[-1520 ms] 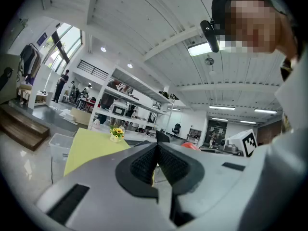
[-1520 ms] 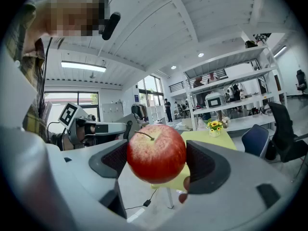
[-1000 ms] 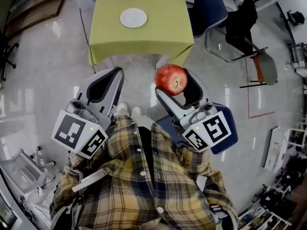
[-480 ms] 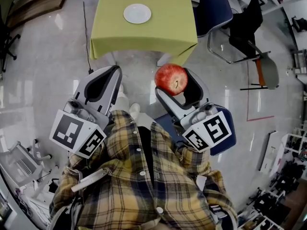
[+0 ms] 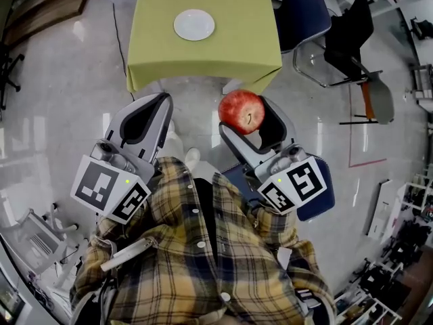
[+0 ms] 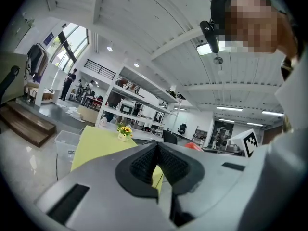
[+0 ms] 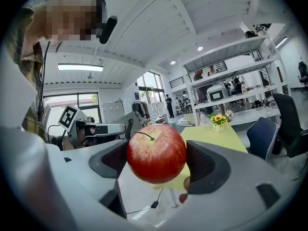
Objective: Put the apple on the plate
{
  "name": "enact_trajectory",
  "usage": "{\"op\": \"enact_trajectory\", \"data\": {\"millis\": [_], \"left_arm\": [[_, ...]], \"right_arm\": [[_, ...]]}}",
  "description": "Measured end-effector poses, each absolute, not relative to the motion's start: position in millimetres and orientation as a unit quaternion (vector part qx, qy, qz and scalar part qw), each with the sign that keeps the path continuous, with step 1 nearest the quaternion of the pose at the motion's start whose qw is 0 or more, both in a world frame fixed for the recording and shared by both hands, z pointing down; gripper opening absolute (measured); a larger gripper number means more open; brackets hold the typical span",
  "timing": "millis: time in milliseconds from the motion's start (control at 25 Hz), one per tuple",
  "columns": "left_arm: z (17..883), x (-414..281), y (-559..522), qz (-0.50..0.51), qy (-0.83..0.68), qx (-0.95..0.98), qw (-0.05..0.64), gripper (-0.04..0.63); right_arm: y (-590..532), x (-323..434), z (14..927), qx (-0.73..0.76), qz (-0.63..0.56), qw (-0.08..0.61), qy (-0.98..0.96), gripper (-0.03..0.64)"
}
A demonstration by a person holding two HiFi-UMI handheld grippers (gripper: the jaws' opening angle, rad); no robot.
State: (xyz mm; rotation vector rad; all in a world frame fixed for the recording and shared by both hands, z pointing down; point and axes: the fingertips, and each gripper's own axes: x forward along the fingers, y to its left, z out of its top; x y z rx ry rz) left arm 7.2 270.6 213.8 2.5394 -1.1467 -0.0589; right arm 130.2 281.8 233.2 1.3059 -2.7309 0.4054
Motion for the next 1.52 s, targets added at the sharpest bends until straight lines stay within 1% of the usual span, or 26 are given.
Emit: {"op": "enact_trajectory", "data": {"millis": [560,880,1200,1520], "left_arm": [[215,-50,148,-0.021,-0.381,0.907,0.177,0.008],[230,-81,99,-0.005,-0.38,0.905,0.192,0.008],[251,-67,70,0.014,-0.367,0.904,0.218,0.008],[247,-41,23,0.001,-0.39,0.897,0.206,0.008]], "right_arm": [[164,85,230,0.468,0.132,0.052,-0.872,0.377],[119,61,249,0.486,0.164,0.064,-0.856,0.377],[89,72,265,0.488,0.19,0.074,-0.849,0.377],[39,100,265,0.47,0.179,0.069,-0.862,0.377]]}}
